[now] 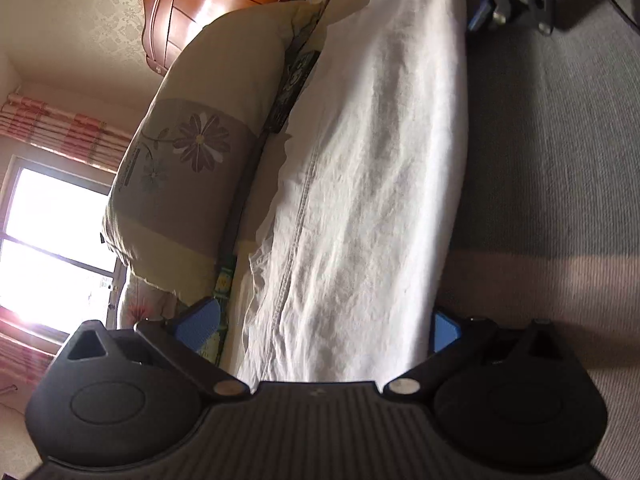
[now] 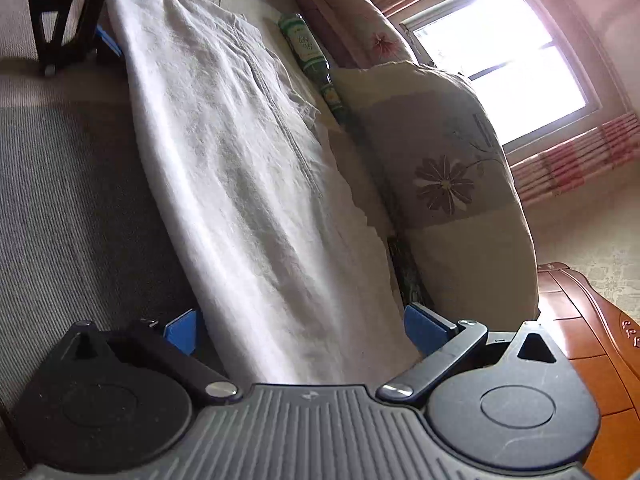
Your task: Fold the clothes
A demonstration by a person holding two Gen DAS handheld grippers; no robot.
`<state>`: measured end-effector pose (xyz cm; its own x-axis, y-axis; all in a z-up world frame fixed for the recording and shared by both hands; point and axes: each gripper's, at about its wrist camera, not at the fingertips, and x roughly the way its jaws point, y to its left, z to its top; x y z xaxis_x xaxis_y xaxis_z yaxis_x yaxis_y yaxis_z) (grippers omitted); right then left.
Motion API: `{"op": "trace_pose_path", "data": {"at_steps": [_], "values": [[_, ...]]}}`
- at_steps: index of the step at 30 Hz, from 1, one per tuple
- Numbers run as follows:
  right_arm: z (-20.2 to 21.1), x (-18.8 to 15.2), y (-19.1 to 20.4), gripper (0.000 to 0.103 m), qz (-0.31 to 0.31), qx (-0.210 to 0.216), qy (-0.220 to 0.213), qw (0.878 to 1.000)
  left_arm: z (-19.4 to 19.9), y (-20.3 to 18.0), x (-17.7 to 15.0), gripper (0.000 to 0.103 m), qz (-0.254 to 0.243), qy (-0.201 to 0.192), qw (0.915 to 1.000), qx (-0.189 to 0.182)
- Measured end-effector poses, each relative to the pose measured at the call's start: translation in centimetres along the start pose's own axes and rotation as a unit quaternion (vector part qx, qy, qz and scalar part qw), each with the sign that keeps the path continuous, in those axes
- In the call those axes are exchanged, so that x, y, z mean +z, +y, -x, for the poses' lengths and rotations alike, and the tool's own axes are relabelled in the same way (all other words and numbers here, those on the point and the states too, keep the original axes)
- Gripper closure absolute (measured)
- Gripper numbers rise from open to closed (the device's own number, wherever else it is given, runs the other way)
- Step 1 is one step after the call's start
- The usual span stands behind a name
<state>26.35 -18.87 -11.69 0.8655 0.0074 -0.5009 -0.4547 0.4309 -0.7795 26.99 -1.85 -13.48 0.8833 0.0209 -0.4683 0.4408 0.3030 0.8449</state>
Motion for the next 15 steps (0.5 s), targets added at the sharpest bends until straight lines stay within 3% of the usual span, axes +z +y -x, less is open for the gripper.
{"op": "trace_pose_path", "data": {"at_steps": [5, 9, 15], "values": [[-0.9, -3.2, -1.8, 0.000, -0.026, -0.033, 0.056, 0.998, -0.5, 0.6, -2.9, 0.001, -0.026, 0.054, 0.9977, 0.031], [-1.0, -1.5, -0.5, 0.000, -0.012, -0.033, 0.033, 0.999, -0.3, -0.2, -1.3, 0.001, -0.048, 0.032, 0.9974, 0.042], [-1.3, 1.2, 0.4, 0.000, -0.010, -0.012, -0.014, 1.000, -0.9, -0.9, 1.6, 0.001, -0.056, -0.015, 0.9980, 0.025]]}}
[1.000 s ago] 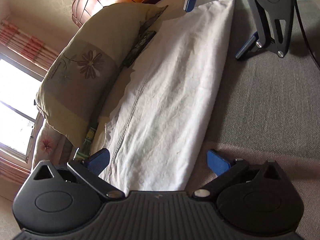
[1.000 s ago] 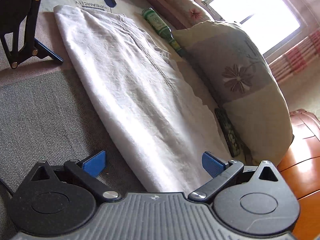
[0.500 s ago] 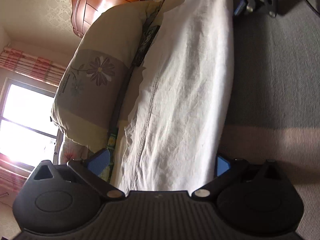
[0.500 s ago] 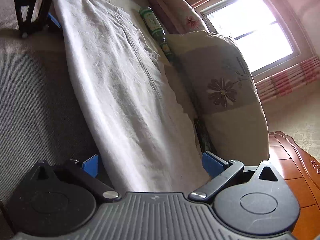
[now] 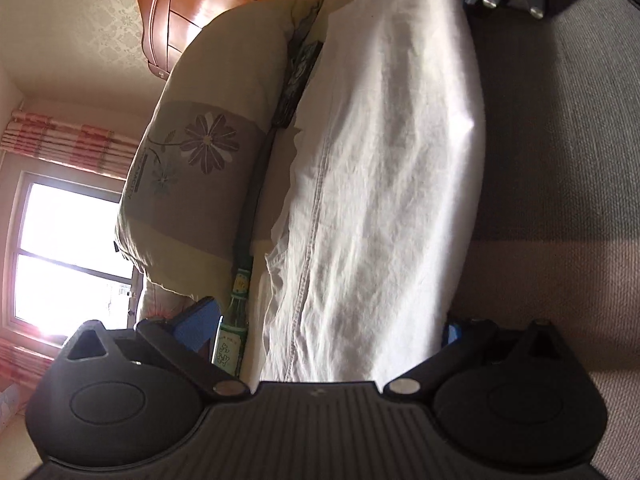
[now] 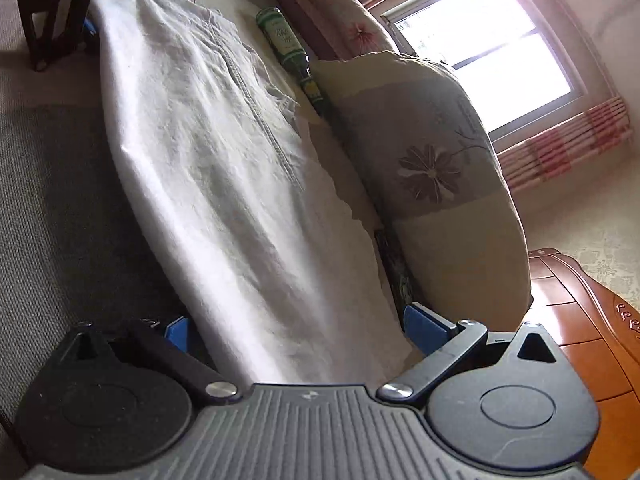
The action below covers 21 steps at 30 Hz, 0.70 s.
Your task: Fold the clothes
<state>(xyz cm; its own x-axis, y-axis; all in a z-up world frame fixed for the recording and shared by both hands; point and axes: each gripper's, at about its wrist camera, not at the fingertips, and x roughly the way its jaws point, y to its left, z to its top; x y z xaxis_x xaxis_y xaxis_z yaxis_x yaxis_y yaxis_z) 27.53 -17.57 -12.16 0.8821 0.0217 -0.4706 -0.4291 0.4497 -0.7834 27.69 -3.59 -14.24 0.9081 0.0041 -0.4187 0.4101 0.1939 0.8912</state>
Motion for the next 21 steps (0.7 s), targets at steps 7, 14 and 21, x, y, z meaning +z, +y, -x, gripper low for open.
{"op": "trace_pose_path", "data": {"at_steps": [7, 14, 21], "values": [[-1.4, -2.9, -1.5, 0.000, 0.026, -0.034, 0.045, 0.998, -1.7, 0.3, -3.4, 0.001, -0.051, 0.050, 0.9965, 0.043], [-1.2, -2.4, 1.3, 0.018, 0.116, -0.049, 0.047, 0.991, -1.2, -2.1, -2.3, 0.048, -0.092, 0.044, 0.9946, 0.020], [-0.7, -2.8, 2.8, 0.053, 0.140, -0.029, 0.031, 0.989, -1.5, -3.4, -2.2, 0.097, -0.071, 0.048, 0.9963, -0.007]]}}
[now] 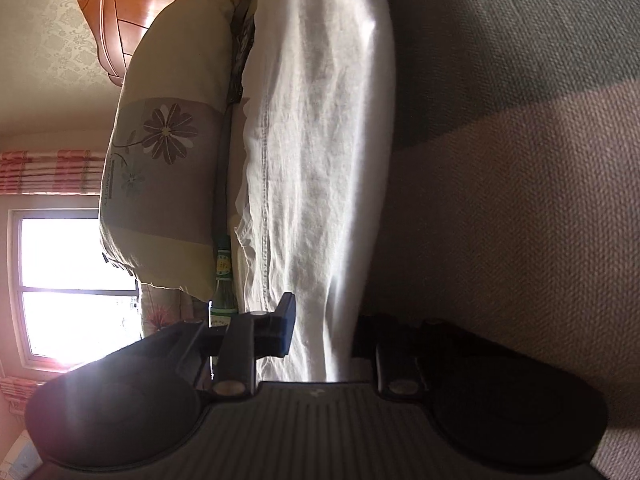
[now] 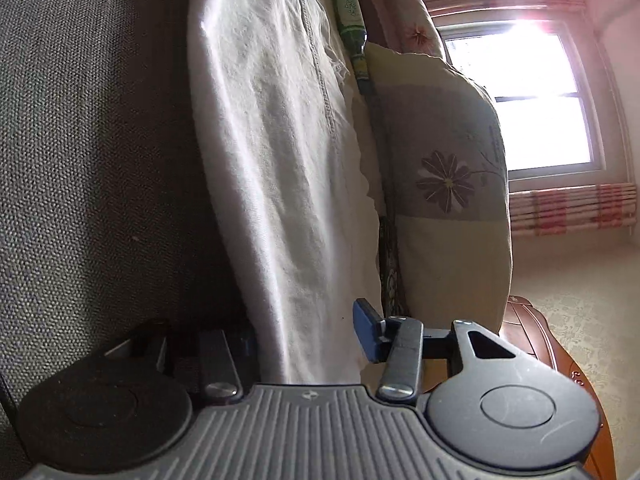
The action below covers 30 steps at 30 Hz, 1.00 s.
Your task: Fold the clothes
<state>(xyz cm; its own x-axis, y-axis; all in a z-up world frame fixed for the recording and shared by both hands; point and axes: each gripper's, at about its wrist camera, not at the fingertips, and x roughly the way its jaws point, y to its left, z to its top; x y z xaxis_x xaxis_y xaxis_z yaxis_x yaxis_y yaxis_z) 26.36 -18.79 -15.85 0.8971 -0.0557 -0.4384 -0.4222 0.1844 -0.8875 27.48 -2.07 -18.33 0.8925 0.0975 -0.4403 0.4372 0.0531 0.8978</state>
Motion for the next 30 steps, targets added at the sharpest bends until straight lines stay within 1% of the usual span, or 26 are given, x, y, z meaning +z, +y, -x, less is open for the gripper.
{"op": "trace_pose_path", "data": {"at_steps": [2, 5, 7, 9, 12, 17, 23, 26, 30], "values": [[0.0, 0.0, 0.0, 0.055, 0.004, 0.002, -0.003, 1.000, 0.0, 0.0, 0.0, 0.099, 0.007, 0.001, 1.0000, -0.005], [-0.1, 0.2, 0.0, 0.056, 0.019, 0.009, -0.004, 1.000, -0.1, 0.1, -0.1, 0.100, 0.012, 0.002, 0.9999, -0.010], [-0.2, 0.3, 0.1, 0.064, 0.028, 0.018, -0.005, 0.999, -0.1, 0.2, 0.0, 0.101, 0.015, 0.004, 0.9998, -0.013], [-0.3, 0.3, 0.7, 0.094, 0.035, 0.042, -0.002, 0.999, -0.2, 0.2, -0.1, 0.103, 0.019, 0.005, 0.9997, -0.016], [-0.4, 0.3, 1.2, 0.094, 0.038, 0.035, -0.002, 0.999, -0.2, 0.3, -0.2, 0.103, 0.026, 0.004, 0.9995, -0.018], [-0.5, 0.4, -1.3, 0.096, -0.010, 0.071, -0.004, 0.997, 0.7, 0.6, -0.5, 0.103, 0.033, 0.002, 0.9991, -0.026], [0.0, 0.5, -3.2, 0.096, -0.019, 0.063, -0.008, 0.998, 1.8, 2.4, -1.0, 0.103, 0.038, -0.003, 0.9991, -0.018], [0.8, 0.5, -3.7, 0.096, -0.027, 0.066, -0.009, 0.997, 2.9, 3.1, -1.2, 0.103, 0.035, -0.006, 0.9992, -0.016], [2.5, 0.3, -4.1, 0.097, -0.042, 0.078, -0.011, 0.996, 4.6, 3.1, -1.5, 0.103, 0.033, -0.010, 0.9993, -0.018]]}}
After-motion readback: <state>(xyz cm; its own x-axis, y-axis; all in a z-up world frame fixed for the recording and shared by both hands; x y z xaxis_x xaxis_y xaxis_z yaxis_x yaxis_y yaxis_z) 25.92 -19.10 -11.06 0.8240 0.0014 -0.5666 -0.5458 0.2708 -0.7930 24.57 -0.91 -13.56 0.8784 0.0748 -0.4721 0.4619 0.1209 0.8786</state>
